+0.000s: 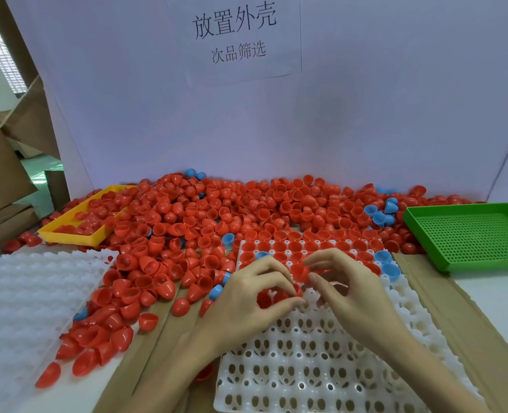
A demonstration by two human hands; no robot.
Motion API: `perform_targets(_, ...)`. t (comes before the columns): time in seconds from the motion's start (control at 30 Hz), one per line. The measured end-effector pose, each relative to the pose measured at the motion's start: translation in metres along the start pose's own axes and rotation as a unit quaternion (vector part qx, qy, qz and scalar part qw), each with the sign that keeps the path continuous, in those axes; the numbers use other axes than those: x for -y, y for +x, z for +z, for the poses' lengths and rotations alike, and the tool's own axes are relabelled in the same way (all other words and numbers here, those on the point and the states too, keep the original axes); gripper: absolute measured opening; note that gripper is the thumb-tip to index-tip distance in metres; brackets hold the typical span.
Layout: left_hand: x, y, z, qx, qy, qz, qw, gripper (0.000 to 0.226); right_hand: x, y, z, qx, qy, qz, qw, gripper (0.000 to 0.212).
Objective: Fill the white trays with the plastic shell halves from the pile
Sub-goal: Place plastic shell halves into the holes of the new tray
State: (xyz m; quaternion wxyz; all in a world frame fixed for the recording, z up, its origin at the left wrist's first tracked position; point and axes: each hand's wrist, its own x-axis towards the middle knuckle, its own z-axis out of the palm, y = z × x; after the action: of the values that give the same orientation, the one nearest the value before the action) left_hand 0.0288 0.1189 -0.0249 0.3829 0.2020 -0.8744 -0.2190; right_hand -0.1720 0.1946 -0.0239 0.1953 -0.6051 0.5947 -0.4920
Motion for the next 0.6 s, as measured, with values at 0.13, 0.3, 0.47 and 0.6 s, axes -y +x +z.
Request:
perform_targets(0.13, -0.0017, -0.0012, 0.0071, 0.018, 0.072, -0.003, 0.997, 0.025, -0.0015, -0.0018, 0.0034, -0.003, -0.083, -0.020, 0.996, 0.023)
perform_targets(0.3, -0.0037, -0.0003, 0.0090, 0.088, 0.155, 0.002, 0.984, 0.042, -0.0023, -0.0004, 0.0006, 0.002, -0.070, -0.003, 0.998, 0.023)
perform_targets(0.47, -0.0059, -0.0020, 0.0058, 0.085, 0.136, -0.006, 0.987, 0.036, -0.0026, -0.0002, -0.0005, 0.002, -0.040, 0.017, 0.999, 0.023)
perform_targets(0.6, -0.0032, -0.0030, 0.0063, 0.051, 0.132, -0.003, 0.990, 0.032, -0.0014, 0.0007, -0.0022, 0.003, -0.041, 0.016, 0.999, 0.027)
